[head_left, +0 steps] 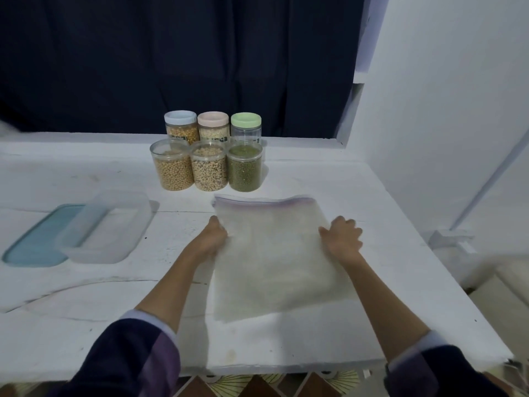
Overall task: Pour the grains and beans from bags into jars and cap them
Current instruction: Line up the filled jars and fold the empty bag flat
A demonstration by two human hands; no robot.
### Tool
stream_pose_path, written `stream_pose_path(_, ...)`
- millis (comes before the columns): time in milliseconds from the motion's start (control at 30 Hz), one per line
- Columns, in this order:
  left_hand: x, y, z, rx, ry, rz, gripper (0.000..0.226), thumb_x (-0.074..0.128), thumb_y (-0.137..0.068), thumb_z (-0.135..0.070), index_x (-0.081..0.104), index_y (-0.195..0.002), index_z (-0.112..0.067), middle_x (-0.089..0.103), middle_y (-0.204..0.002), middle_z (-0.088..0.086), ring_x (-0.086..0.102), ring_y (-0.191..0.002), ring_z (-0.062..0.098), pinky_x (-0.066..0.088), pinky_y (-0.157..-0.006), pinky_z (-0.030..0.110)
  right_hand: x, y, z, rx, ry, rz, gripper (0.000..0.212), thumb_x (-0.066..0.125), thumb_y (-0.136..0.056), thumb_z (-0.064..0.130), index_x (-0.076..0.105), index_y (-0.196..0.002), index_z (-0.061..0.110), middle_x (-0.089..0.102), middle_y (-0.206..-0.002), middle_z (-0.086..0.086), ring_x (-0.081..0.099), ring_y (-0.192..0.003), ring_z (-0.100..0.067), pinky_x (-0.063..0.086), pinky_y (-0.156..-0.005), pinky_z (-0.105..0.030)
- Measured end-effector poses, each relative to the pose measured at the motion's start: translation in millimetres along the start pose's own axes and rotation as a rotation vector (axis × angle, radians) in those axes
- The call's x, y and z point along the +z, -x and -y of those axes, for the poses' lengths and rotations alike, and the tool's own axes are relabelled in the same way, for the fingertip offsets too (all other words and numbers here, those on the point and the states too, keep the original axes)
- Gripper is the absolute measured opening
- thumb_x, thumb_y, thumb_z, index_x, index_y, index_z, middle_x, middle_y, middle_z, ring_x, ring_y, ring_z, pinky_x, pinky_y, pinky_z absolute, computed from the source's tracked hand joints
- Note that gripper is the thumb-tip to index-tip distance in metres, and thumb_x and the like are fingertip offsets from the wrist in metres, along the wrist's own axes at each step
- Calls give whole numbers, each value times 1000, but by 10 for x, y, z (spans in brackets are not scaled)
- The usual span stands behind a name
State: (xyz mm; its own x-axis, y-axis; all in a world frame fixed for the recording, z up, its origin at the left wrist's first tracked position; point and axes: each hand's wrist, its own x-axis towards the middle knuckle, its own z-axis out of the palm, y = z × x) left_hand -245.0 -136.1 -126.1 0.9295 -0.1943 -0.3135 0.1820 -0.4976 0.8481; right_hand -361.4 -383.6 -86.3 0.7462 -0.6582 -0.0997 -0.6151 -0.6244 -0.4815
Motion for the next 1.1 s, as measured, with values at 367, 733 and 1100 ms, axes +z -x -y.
stream_pose_path(367,8,143,-238,-14,187,-124,25,52,-93,-7,38,-112,-4,52,-92,11,50,-69,16,41,-55,27,-101,-159,-176,46,-246,189,38,49,-97,21,53,-120,-8,57,-122,-20,55,-113,-36,43,-84,-31)
stream_pose_path(733,-50,293,63,140,208,-100,28,52,-85,13,54,-91,-15,55,-102,10,54,-76,17,45,-59,23,-224,-152,-560,18,-814,279,26,43,-97,4,56,-116,14,57,-90,-13,47,-61,-19,38,-47,-21)
stream_pose_path(1100,-158,455,170,293,204,0,60,30,-55,44,62,-69,-6,43,-136,12,50,-119,26,47,-69,3,-263,-86,-689,-142,-769,341,61,22,-61,-31,68,-85,2,64,-106,-18,66,-72,-18,43,-43,-17)
